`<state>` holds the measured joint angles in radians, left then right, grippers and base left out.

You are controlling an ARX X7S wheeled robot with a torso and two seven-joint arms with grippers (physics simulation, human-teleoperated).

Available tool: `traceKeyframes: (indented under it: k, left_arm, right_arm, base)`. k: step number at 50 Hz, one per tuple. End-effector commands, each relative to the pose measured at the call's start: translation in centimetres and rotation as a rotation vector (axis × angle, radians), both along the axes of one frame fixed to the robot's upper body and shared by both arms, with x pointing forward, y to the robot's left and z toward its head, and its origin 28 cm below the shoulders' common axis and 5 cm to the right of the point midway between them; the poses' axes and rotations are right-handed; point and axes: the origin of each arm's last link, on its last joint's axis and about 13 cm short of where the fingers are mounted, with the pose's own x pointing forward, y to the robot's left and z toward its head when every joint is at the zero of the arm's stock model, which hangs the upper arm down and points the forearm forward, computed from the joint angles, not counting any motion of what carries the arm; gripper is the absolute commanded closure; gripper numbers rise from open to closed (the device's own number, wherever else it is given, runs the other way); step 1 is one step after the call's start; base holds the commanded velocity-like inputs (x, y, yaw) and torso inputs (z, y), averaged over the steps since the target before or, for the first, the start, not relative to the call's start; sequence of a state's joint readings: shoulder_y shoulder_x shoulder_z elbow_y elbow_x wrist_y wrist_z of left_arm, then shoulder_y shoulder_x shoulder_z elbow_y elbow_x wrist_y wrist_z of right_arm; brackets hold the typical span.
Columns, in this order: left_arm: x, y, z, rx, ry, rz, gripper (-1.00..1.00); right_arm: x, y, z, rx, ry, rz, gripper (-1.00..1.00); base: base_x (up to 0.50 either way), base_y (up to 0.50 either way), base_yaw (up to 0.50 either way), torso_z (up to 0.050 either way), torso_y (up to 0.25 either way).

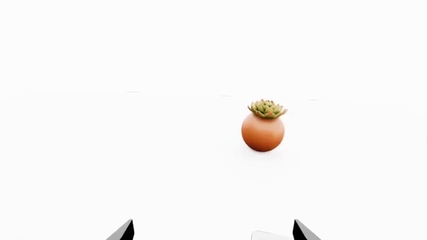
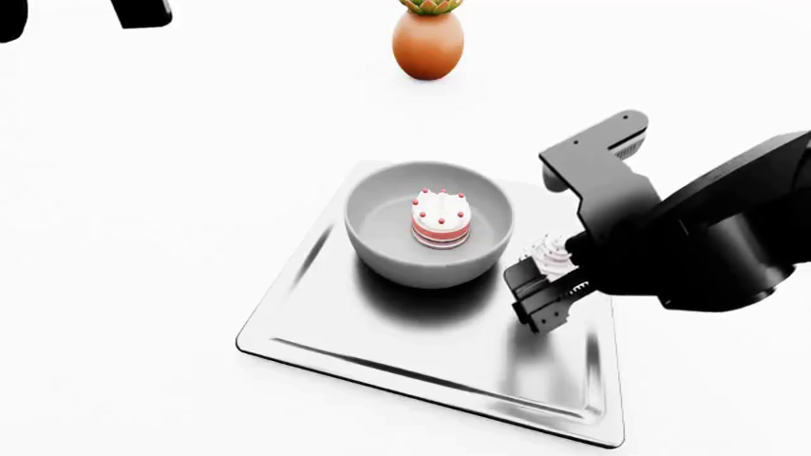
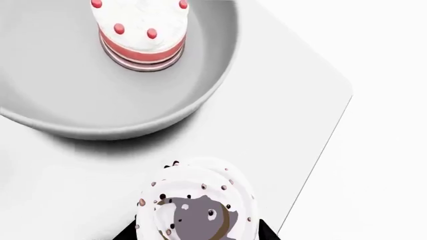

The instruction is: Pick up the bowl with cake and place it on the tray. Pick up the cupcake and place it on the tray.

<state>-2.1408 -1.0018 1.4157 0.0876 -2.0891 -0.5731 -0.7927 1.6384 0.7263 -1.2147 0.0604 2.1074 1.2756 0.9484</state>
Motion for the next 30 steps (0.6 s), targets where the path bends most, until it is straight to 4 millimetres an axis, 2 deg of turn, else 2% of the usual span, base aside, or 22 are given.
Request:
traceKeyframes:
  k: [1,4,5,11,15,30]
  left_arm:
    - [0.0,0.0,-0.1,0.001,0.005,-0.001,-1.0]
    - [-0.2,0.0,0.0,0.002,0.003,0.0,-1.0]
    - [-0.2,0.0,0.1,0.002,0.002,0.0,-1.0]
    - [-0.2,0.1,0.2,0.002,-0.001,-0.001,-1.0]
    - [-0.3,0.0,0.4,0.001,0.001,-0.006,-1.0]
    - [-0.9,-0.2,0.7,-0.003,0.004,-0.019,-1.0]
  right_arm:
    - [0.0,0.0,-0.2,-0.004,0.009,0.012,1.0]
    - [0.0,0.0,-0.3,-0.008,0.013,0.014,1.0]
    - [0.0,-0.1,-0.2,-0.011,0.011,0.008,-1.0]
    - [-0.1,-0.1,0.4,-0.008,0.001,-0.01,-1.0]
    - [-1.8,-0.6,3.6,0.026,-0.071,-0.008,-1.0]
    - [-5.2,-1.1,7.6,0.07,-0.167,0.019,-1.0]
  base:
    - [0.0,0.0,0.0,0.0,0.0]
    - [0.0,0.0,0.0,0.0,0.0]
    - [0.0,0.0,0.0,0.0,0.0]
    - [0.0,0.0,0.0,0.0,0.0]
    - [0.0,0.0,0.0,0.0,0.0]
    - [0.0,0.0,0.0,0.0,0.0]
